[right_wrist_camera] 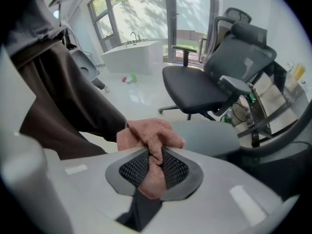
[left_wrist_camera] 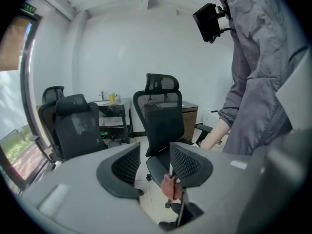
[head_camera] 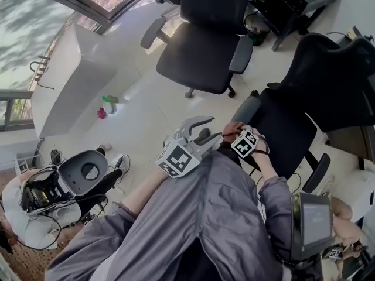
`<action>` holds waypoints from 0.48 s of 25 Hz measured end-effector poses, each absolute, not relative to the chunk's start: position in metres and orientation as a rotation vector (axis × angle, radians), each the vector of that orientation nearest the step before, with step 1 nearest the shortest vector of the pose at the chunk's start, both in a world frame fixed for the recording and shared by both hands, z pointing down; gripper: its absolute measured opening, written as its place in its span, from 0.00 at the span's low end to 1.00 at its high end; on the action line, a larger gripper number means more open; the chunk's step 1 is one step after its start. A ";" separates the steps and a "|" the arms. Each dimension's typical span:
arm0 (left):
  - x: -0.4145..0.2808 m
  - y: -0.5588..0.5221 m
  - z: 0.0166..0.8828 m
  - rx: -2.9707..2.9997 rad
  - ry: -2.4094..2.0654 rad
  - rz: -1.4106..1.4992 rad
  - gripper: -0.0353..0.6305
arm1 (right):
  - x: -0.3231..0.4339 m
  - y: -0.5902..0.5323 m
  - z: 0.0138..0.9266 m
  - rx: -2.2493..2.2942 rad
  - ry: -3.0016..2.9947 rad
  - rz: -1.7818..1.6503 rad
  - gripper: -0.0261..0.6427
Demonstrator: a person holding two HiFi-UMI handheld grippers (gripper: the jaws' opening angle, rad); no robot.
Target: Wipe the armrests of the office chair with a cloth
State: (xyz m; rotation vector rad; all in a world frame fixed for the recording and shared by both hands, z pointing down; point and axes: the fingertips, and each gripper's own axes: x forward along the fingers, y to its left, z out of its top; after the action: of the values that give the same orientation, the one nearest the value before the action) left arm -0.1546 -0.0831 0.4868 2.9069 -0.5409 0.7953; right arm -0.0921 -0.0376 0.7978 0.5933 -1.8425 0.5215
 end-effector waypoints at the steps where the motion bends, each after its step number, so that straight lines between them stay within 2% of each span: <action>1: -0.158 -0.084 0.487 2.904 -0.549 0.803 0.36 | -0.079 -0.051 0.798 0.626 -1.810 0.525 0.14; 10: -0.169 -0.092 0.481 2.923 -0.565 0.835 0.36 | 0.023 -0.179 0.786 0.955 -1.600 0.471 0.14; 12: -0.172 -0.097 0.482 2.917 -0.573 0.832 0.36 | 0.027 -0.189 0.783 0.983 -1.592 0.475 0.14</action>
State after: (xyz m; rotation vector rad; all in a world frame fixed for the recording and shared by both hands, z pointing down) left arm -0.1717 -0.0969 0.4821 2.9173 -0.5730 0.8321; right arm 0.0267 -0.1895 0.7832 0.9831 -1.5922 0.4750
